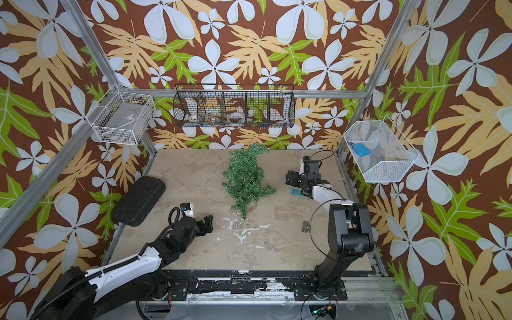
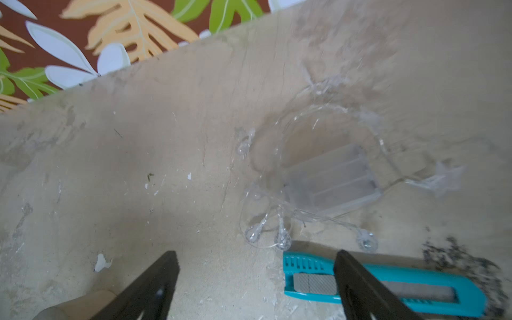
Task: Remove string lights from the small christmas tree
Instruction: Reset both arms
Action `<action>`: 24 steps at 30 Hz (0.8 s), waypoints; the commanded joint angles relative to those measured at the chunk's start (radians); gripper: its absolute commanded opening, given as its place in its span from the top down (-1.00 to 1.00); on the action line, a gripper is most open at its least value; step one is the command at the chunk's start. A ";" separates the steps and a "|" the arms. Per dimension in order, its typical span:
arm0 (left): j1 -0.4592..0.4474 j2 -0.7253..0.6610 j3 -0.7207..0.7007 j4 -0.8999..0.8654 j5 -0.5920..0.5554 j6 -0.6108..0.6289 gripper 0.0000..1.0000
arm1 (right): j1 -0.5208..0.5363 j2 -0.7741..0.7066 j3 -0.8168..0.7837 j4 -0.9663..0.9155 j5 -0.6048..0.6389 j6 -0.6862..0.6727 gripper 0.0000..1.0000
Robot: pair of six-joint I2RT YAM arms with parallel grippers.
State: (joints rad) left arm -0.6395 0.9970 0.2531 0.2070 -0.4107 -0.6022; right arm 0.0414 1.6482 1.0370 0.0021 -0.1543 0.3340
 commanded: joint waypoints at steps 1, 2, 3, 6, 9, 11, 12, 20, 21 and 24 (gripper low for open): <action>0.002 0.005 0.004 0.020 -0.042 -0.018 -1.00 | 0.000 -0.082 -0.079 0.082 0.106 -0.009 -0.99; 0.002 0.005 0.002 0.021 -0.037 -0.019 -0.99 | 0.000 -0.113 -0.112 0.099 0.140 -0.015 -1.00; 0.002 0.005 0.002 0.020 -0.031 -0.018 -1.00 | 0.000 -0.152 -0.158 0.129 0.193 -0.015 -0.99; 0.002 0.005 0.001 0.023 -0.024 -0.015 -1.00 | -0.004 -0.253 -0.315 0.290 0.381 -0.019 -0.99; 0.002 0.008 0.001 0.027 -0.023 -0.015 -1.00 | -0.016 -0.297 -0.459 0.445 0.389 -0.100 -0.99; 0.001 0.009 0.002 0.028 -0.023 -0.015 -1.00 | -0.015 -0.308 -0.543 0.548 0.394 -0.144 -1.00; 0.001 0.010 0.002 0.028 -0.023 -0.016 -1.00 | -0.015 -0.310 -0.592 0.602 0.401 -0.155 -0.99; 0.001 0.020 0.002 0.025 -0.035 -0.022 -1.00 | -0.003 -0.297 -0.792 1.029 0.392 -0.274 -0.99; 0.001 0.025 0.003 0.027 -0.032 -0.023 -1.00 | -0.007 -0.275 -0.814 1.091 0.376 -0.278 -0.99; 0.001 0.047 0.002 0.048 -0.014 -0.021 -0.99 | -0.011 -0.174 -0.871 1.285 0.348 -0.288 -0.99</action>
State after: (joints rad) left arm -0.6395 1.0309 0.2531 0.2234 -0.4282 -0.6243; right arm 0.0307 1.4208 0.2062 1.0058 0.2146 0.0929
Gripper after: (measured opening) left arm 0.999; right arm 0.998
